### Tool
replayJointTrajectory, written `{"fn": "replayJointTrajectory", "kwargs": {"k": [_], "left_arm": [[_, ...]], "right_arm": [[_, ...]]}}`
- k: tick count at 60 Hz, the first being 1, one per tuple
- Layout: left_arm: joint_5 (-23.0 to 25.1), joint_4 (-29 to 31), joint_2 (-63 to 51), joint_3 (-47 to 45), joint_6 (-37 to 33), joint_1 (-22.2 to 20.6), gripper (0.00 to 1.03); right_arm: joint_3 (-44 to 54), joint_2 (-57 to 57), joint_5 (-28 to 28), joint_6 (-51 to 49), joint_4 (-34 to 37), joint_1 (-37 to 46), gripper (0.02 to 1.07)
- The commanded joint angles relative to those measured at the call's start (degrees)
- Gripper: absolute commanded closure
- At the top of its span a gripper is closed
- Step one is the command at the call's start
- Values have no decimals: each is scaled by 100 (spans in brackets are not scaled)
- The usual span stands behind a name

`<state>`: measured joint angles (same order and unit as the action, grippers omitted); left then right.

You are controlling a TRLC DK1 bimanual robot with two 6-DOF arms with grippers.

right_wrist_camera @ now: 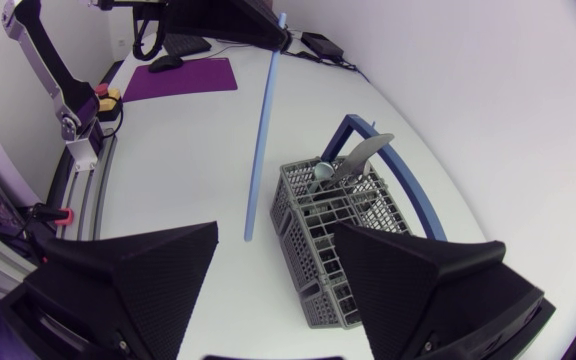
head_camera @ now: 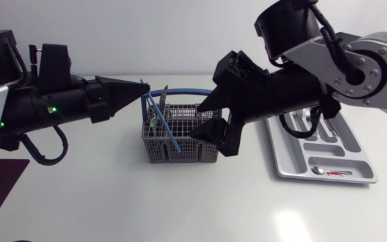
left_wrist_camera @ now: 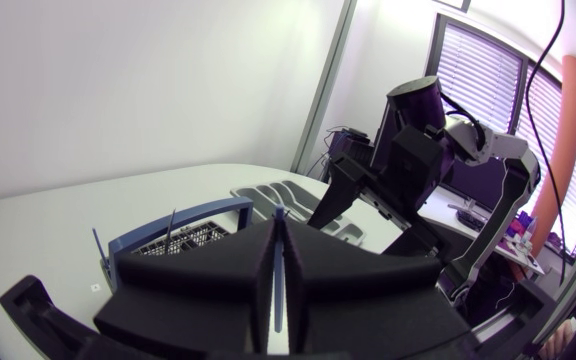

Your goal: Unload the cutlery basket into the drawer organizer.

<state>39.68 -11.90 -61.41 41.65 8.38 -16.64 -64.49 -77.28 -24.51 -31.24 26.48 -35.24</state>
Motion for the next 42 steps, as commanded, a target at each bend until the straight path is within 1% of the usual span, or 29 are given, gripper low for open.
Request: {"fn": "replayJointTrajectory", "kwargs": {"k": [1,12,17,24,31,40,42], "left_arm": [[154,-172,-205,291,348,47,100],[295,-286,-363,362,515,38,100],[339,-313,-407,414,594,47,100],[391,-357,-460,449,656,47,100],[409,-383,-486,458,665,56,100],[444,-427,-530,458,665,100,100],[453,-427,-539,458,665,100,100]], "right_arm": [[-187,-227,-71,312,-126,-79,30],[-336,-552,-212,497,-275,-114,31],[-442,-675,-300,558,-275,-114,37],[-556,-815,-379,699,-354,-123,48],[-670,-956,-467,778,-345,-167,49],[-723,-1035,-484,813,-336,-281,64],[-732,-1035,-484,813,-328,-299,66]]}}
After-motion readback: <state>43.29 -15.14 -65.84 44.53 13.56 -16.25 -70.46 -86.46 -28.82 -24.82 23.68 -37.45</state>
